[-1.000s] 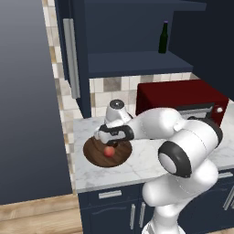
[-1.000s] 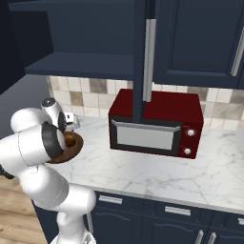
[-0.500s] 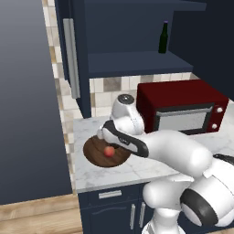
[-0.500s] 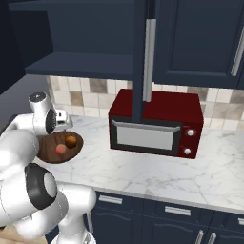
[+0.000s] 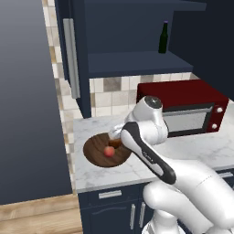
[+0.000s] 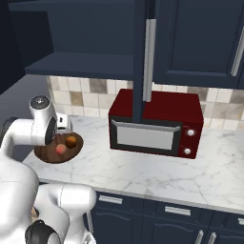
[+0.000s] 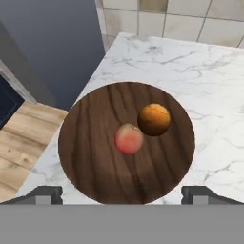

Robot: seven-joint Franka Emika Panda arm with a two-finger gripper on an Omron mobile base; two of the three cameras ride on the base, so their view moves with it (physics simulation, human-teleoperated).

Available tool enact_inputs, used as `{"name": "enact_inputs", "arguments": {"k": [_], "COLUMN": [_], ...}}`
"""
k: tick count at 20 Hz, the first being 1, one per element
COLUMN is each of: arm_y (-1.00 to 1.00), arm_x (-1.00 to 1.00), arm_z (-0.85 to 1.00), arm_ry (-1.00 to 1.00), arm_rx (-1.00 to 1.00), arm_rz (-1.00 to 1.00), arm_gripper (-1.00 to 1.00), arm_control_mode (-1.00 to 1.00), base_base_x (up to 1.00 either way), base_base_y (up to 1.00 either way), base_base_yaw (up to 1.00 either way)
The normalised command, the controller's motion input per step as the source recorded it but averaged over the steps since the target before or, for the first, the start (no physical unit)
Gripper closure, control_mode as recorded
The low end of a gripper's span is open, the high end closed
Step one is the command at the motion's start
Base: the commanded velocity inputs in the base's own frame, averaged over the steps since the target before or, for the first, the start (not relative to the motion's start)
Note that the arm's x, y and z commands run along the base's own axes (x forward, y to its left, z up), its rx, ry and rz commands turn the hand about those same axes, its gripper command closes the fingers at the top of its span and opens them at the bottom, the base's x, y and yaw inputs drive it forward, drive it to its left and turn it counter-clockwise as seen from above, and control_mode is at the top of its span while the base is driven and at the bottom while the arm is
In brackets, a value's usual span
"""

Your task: Open the cabinet. Pick the peach and orange from the cabinet and place them into the bowl. Then close the cabinet.

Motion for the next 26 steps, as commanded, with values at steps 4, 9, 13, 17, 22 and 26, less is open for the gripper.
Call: {"name": "enact_inputs", "arguments": {"k": [4,9,13,17,22,26], "arm_y": [-0.06,-0.09,-0.22,-0.27,-0.28,-0.37], "arm_x": [-0.42,-0.33,-0.33,-0.44,-0.48,-0.44], "arm_z": [0.68,0.68,0.7,0.61,0.56,0.42], "arm_ry": [-0.03,0.0,0.0,0.0,0.0,-0.02], "arm_rx": [0.03,0.0,0.0,0.0,0.0,0.0], "arm_rz": [-0.02,-0.07,-0.09,-0.09,-0.06,-0.02], "arm_gripper": [-1.0,-1.0,-1.0,-1.0,-1.0,-1.0], "arm_control_mode": [-1.0,-1.0,-1.0,-1.0,-1.0,-1.0], "base_base_x": [0.0,0.0,0.0,0.0,0.0,0.0], "base_base_y": [0.0,0.0,0.0,0.0,0.0,0.0], "base_base_yaw": [0.0,0.0,0.0,0.0,0.0,0.0]}}
